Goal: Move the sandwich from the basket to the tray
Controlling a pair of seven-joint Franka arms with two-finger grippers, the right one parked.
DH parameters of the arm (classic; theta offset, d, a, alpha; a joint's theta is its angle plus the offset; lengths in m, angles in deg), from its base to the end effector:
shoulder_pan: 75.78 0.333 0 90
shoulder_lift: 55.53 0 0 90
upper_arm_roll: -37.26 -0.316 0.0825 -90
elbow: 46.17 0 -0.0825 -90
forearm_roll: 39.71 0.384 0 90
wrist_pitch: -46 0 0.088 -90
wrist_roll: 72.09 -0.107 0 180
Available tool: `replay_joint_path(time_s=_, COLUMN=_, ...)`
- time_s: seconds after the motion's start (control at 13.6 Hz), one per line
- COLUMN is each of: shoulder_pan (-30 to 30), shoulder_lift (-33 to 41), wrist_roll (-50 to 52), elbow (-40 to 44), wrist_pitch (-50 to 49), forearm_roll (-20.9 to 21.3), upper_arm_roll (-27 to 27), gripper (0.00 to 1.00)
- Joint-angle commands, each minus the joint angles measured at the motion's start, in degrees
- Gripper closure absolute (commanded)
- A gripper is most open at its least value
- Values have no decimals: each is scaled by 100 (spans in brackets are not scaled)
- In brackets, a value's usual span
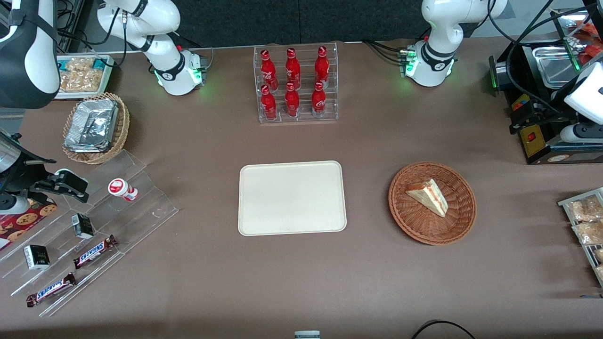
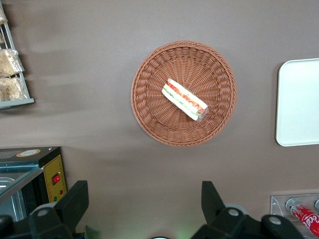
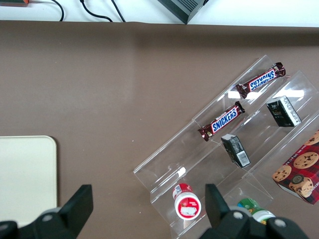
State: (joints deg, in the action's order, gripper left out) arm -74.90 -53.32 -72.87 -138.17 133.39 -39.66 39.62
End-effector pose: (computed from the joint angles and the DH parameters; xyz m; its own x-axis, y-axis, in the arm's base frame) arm 0.5372 -0.0142 0.6252 0.9983 -0.0393 -0.0419 -0.0394 -0.9992 -0.0019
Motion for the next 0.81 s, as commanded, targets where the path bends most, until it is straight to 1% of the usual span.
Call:
replay_joint_path(time_s=0.0, shoulder_pan=62, shoulder_lift=42, wrist_roll=-19, elbow=78, wrist_pitch=-117, forearm_roll=13, upper_arm_roll=45, gripper=0)
replay_joint_path(time_s=0.15, shoulder_pan=53, shoulder_lift=-36, wrist_roll=234, elbow=17, wrist_pitch=-170, forearm_roll=-39, upper_arm_roll=45, gripper=0)
replay_joint_path(time_s=0.29, shoulder_pan=35, shoulder_lift=-317, wrist_roll=1521, elbow=-141, wrist_pitch=-74, forearm_roll=-136, upper_arm_roll=54, gripper=0)
replay_joint_path(time_s=0.37, shoulder_pan=-87, shoulder_lift=-475, wrist_roll=2111, elbow=-186, wrist_pitch=49, forearm_roll=-188, upper_arm_roll=80, gripper=0)
replay_joint_path(time_s=0.51, shoulder_pan=-219, shoulder_lift=-730, wrist_roll=3018, elbow=-308, wrist_pitch=312, forearm_roll=-198, upper_arm_roll=98, gripper=0)
replay_joint_path(time_s=0.66, shoulder_pan=-342, shoulder_lift=-1046, wrist_roll=4290, elbow=-563, wrist_pitch=943, forearm_roll=-224, upper_arm_roll=115, gripper=0)
replay_joint_path(time_s=0.73, shoulder_pan=-412, shoulder_lift=-1178, wrist_roll=4766, elbow=-755, wrist_pitch=1320, forearm_roll=-224, upper_arm_roll=115, gripper=0)
